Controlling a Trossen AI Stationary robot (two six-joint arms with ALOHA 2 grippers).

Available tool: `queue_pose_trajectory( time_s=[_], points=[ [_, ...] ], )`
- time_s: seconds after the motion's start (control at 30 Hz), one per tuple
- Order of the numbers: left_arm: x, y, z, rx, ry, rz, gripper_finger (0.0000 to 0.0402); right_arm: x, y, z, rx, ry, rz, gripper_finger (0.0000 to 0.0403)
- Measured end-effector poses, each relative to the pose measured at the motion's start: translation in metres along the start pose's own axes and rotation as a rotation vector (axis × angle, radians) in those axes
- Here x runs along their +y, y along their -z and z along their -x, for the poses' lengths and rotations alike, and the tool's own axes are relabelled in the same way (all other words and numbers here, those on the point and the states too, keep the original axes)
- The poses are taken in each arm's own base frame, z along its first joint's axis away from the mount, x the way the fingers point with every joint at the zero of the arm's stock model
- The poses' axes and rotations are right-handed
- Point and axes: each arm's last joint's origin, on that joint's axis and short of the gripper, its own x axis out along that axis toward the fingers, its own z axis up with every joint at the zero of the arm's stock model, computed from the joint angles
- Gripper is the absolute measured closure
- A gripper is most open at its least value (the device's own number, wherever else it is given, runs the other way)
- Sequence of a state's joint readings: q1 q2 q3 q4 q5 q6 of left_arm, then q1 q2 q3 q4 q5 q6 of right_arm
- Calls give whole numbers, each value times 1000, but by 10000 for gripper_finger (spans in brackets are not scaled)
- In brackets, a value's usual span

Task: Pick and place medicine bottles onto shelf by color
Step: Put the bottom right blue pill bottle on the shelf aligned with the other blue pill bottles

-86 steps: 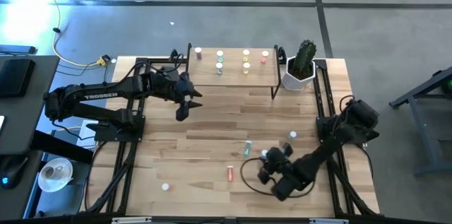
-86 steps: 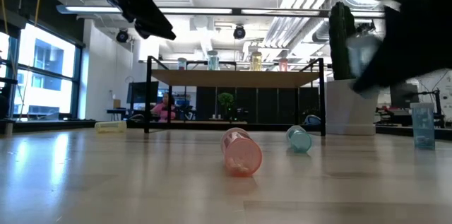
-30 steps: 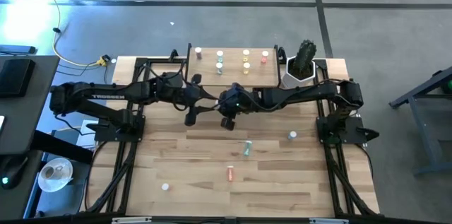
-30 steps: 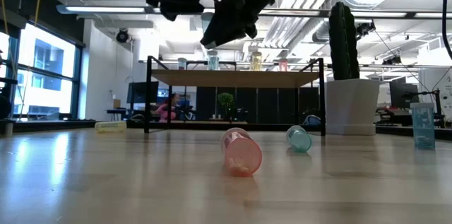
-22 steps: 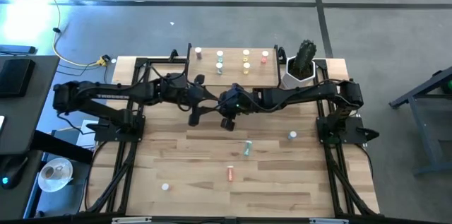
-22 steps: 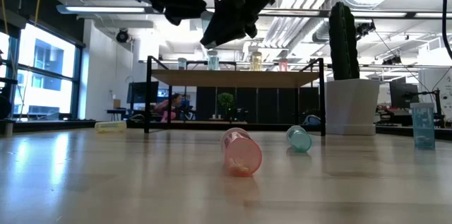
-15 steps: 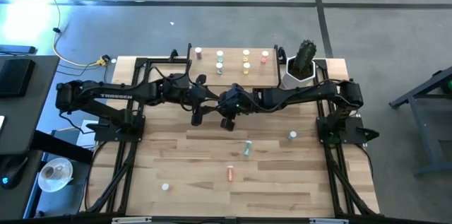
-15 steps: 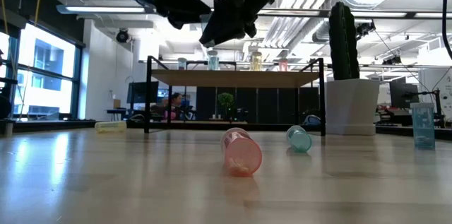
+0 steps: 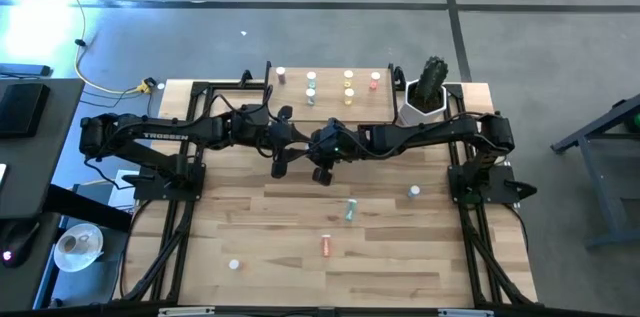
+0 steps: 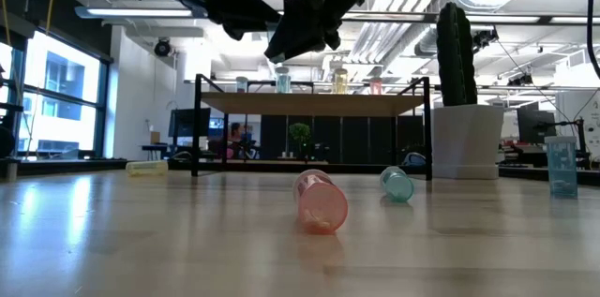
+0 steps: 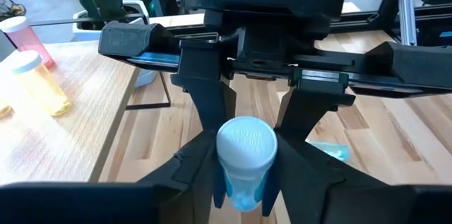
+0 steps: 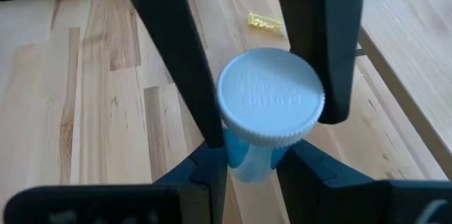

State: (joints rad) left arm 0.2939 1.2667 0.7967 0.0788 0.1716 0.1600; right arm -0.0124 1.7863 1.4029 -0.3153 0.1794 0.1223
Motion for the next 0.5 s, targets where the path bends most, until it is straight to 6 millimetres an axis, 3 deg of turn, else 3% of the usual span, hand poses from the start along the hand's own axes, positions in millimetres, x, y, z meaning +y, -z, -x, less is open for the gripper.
queue_pose_trajectory(
  time_s=[0.13, 0.5],
  points=[
    [0, 0, 0, 0, 0, 0, 294, 0, 0, 0, 0, 0, 0, 313],
    [0, 0, 0, 2, 3, 0, 283, 0, 0, 0, 2, -6, -37, 285]
  ],
)
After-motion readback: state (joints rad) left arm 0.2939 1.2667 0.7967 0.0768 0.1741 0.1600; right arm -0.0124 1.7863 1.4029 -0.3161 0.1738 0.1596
